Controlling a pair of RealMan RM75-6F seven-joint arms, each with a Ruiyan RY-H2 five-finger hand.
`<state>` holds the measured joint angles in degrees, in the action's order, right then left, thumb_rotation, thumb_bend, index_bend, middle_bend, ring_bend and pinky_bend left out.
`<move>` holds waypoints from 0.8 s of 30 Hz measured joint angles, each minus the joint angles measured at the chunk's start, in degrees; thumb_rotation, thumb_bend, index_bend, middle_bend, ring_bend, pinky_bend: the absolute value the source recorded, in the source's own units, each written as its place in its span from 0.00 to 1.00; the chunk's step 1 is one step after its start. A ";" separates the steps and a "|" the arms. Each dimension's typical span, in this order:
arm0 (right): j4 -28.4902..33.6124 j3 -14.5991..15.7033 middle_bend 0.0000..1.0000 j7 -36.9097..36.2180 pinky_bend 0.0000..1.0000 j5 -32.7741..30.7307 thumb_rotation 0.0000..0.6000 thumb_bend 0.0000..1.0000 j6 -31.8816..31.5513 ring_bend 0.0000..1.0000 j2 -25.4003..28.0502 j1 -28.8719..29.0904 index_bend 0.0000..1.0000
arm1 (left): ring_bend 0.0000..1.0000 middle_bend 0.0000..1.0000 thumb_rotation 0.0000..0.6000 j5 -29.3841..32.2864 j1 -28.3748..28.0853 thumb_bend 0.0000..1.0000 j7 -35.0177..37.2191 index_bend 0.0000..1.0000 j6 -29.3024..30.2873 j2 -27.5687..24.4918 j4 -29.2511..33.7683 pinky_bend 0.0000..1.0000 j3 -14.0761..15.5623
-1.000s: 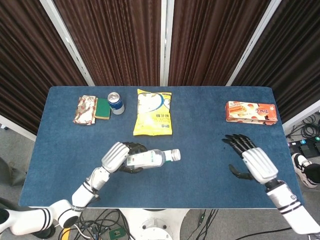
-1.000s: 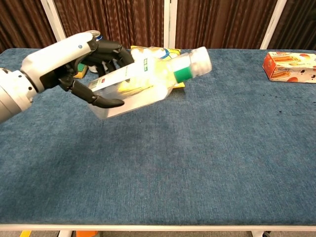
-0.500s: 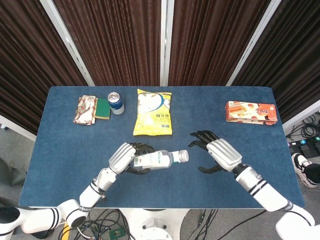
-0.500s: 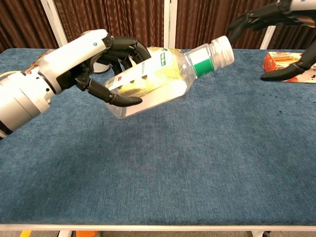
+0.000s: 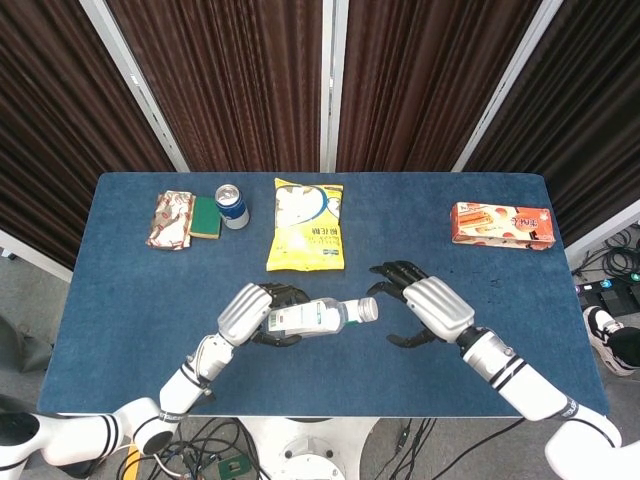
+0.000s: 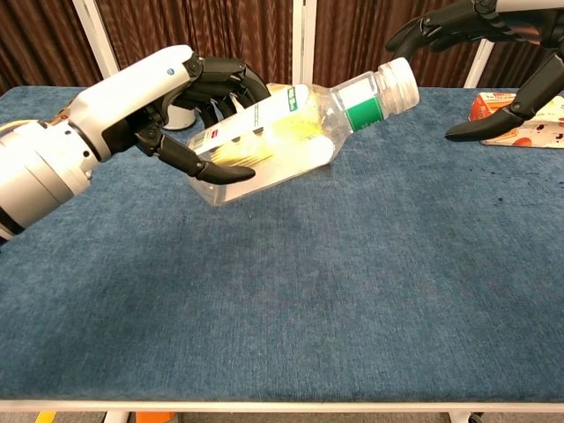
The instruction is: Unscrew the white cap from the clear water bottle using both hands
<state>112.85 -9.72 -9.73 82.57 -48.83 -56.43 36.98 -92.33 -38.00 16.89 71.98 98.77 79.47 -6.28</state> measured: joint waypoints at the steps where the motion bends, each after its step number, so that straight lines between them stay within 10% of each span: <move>1: 0.11 0.09 0.07 -0.01 0.00 0.10 1.00 0.12 -0.02 0.00 0.04 0.03 0.26 | 0.47 0.52 1.00 0.06 0.01 0.34 0.00 0.50 0.03 -0.01 0.02 0.56 -0.01; 24: 2.62 1.60 0.08 0.12 0.00 3.30 1.00 0.12 -2.98 0.00 1.88 -0.38 0.26 | 0.47 0.52 1.00 0.82 0.15 0.34 0.11 0.50 0.11 -0.30 -0.23 0.56 0.24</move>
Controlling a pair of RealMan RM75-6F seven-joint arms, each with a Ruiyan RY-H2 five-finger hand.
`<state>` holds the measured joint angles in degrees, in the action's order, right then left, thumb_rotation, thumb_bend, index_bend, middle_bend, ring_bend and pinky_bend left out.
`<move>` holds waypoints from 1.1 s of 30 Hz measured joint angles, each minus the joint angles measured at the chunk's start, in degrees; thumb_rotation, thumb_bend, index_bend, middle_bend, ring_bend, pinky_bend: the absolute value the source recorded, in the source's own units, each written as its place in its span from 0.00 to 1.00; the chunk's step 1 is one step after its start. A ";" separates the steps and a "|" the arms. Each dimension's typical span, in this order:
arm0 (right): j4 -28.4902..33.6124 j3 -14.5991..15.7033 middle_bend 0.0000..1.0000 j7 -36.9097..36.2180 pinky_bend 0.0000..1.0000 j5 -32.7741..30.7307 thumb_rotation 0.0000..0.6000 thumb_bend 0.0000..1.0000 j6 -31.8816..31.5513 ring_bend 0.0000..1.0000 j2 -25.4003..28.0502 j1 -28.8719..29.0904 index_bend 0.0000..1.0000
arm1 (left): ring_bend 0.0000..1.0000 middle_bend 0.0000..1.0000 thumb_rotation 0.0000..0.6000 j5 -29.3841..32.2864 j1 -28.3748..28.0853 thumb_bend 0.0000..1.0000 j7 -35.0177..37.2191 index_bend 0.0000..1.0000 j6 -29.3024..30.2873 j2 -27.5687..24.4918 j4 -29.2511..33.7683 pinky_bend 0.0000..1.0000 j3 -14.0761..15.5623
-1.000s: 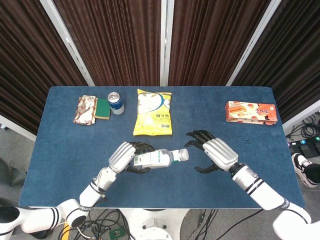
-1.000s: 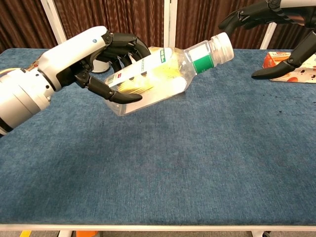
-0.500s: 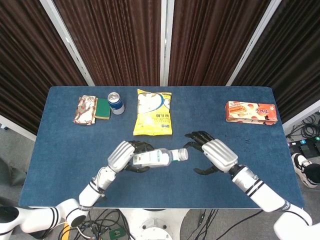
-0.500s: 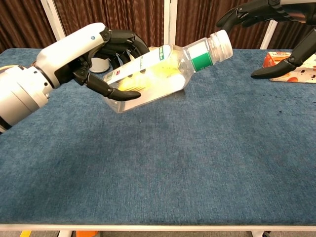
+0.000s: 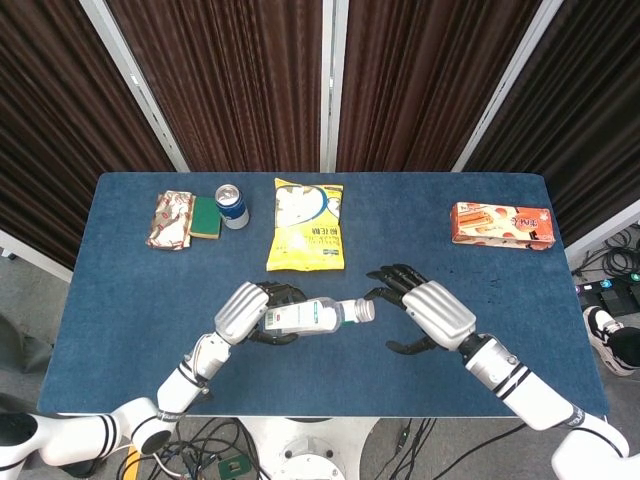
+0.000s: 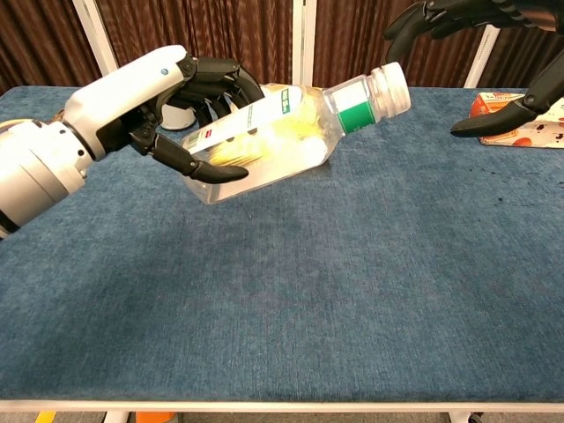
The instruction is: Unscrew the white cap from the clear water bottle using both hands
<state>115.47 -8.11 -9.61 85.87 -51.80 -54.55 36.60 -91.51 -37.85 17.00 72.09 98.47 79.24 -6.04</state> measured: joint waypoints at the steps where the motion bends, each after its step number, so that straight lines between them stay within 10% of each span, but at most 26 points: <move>1: 0.12 0.06 0.08 -0.04 0.00 0.18 1.00 0.12 -0.07 0.00 0.04 0.00 0.26 | 0.47 0.52 1.00 0.00 0.00 0.34 -0.01 0.50 -0.01 0.00 -0.02 0.56 0.03; 33: -0.44 0.91 0.09 0.62 0.00 -0.60 1.00 0.12 -0.85 0.00 -0.40 0.24 0.26 | 0.47 0.52 1.00 -0.40 0.05 0.34 -0.19 0.50 0.57 0.23 -0.26 0.56 0.32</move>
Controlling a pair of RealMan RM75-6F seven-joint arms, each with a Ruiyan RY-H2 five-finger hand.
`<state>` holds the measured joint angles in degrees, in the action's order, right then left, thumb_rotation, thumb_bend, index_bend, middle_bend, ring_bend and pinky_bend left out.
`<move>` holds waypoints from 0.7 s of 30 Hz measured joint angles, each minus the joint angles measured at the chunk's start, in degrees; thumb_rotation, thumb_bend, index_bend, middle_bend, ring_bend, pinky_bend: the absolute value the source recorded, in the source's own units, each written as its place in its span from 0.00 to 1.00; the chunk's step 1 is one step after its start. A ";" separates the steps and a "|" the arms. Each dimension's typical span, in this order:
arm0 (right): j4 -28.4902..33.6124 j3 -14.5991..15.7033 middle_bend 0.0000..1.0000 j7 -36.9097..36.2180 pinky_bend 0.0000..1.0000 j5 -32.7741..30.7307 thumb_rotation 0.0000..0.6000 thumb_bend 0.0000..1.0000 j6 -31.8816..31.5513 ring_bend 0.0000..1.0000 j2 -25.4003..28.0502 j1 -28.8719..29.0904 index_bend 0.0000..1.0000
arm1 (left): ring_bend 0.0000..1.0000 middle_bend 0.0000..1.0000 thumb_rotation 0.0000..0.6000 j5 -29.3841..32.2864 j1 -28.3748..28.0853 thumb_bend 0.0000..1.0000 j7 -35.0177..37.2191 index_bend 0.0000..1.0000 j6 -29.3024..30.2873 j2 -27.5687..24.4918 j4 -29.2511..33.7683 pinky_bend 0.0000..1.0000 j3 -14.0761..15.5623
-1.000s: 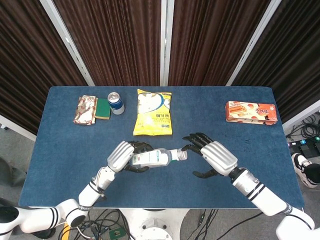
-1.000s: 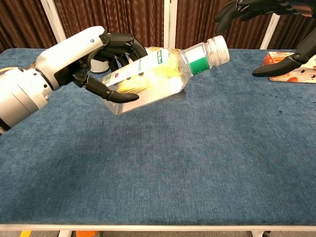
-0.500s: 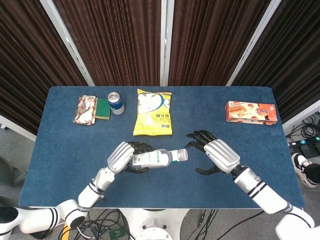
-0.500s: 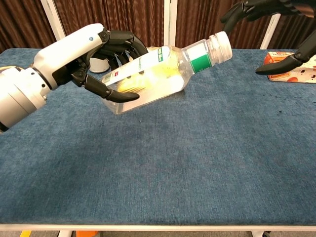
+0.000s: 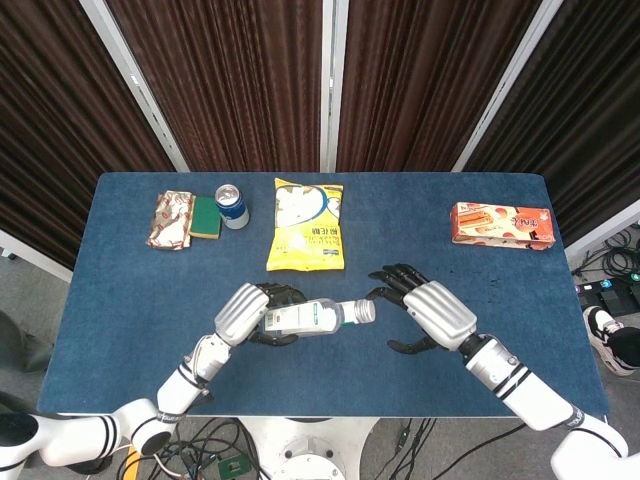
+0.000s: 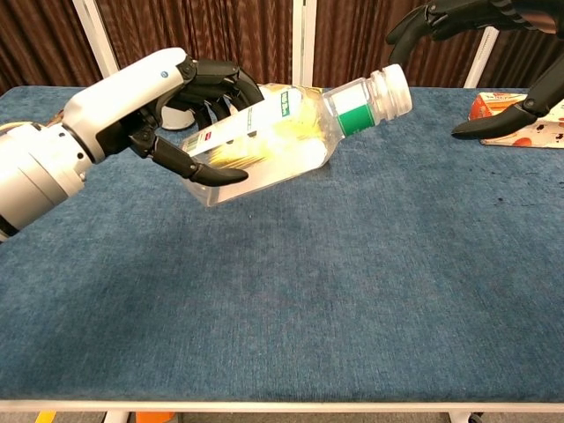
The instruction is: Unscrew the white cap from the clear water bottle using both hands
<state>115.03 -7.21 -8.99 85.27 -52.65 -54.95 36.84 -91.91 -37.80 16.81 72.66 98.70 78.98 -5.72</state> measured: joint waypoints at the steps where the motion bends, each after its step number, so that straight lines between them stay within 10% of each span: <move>1: 0.06 0.04 0.09 -0.13 0.00 0.08 1.00 0.12 -0.04 0.00 0.04 -0.02 0.26 | 0.47 0.52 1.00 -0.05 -0.02 0.34 0.02 0.50 0.02 0.03 -0.07 0.56 0.00; 21: -1.22 -0.26 0.09 -0.82 0.00 -1.10 1.00 0.12 -0.90 0.00 -0.18 -0.11 0.26 | 0.47 0.52 1.00 -0.98 -0.09 0.34 0.19 0.50 0.82 -0.32 0.46 0.56 0.18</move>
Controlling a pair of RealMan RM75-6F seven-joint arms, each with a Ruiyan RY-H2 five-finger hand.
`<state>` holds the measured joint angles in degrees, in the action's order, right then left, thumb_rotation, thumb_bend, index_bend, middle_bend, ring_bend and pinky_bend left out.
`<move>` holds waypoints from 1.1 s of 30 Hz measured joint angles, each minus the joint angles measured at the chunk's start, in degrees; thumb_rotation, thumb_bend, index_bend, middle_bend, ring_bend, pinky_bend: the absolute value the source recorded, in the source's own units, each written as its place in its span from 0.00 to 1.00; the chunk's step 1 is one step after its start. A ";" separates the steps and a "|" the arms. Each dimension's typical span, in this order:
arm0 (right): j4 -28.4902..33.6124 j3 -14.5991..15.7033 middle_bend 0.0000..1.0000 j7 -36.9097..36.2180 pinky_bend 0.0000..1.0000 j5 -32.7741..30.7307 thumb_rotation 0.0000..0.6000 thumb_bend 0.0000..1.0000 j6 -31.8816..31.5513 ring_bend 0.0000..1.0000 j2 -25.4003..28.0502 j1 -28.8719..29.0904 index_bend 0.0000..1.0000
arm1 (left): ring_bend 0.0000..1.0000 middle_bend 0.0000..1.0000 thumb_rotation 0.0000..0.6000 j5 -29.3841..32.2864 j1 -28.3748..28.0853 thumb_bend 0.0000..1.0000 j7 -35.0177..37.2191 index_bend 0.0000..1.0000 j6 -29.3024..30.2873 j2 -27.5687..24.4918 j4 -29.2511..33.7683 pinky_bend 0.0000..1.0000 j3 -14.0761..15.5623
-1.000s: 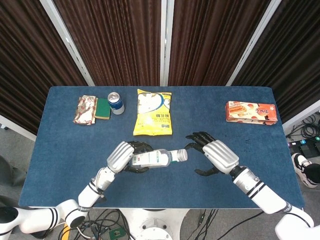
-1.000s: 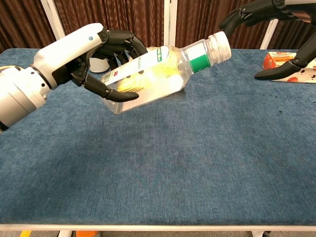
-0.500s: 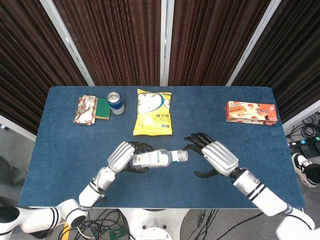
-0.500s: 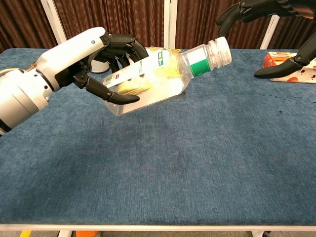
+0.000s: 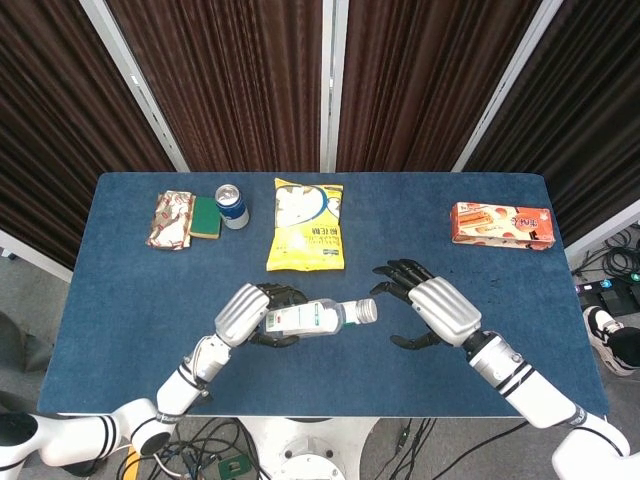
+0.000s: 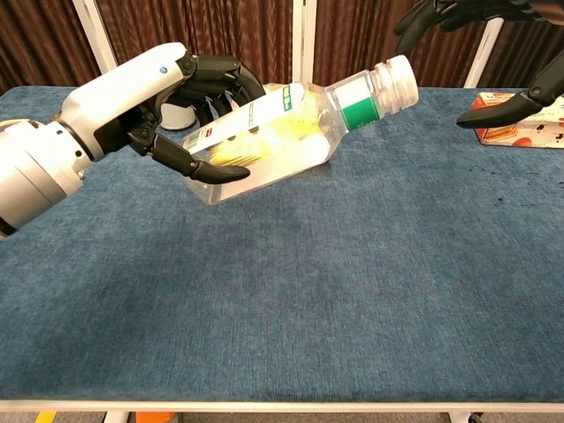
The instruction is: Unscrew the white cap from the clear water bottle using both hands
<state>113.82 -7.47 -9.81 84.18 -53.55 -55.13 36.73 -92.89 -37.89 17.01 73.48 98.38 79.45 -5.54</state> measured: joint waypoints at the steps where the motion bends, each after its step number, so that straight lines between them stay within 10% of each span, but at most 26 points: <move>1: -0.11 0.03 0.09 0.05 0.00 -0.23 1.00 0.12 0.21 0.00 -0.02 0.04 0.26 | 0.47 0.52 1.00 -0.03 -0.01 0.34 0.01 0.50 0.06 0.02 0.00 0.56 -0.02; 33: 1.43 0.34 0.10 1.34 0.00 0.61 1.00 0.12 0.23 0.00 0.19 0.34 0.26 | 0.47 0.52 1.00 0.24 -0.23 0.34 0.51 0.50 -0.24 0.19 -0.79 0.56 0.00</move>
<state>115.24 -7.14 -8.46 84.79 -53.32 -54.94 37.06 -92.65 -38.12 17.52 73.24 98.57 78.66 -5.55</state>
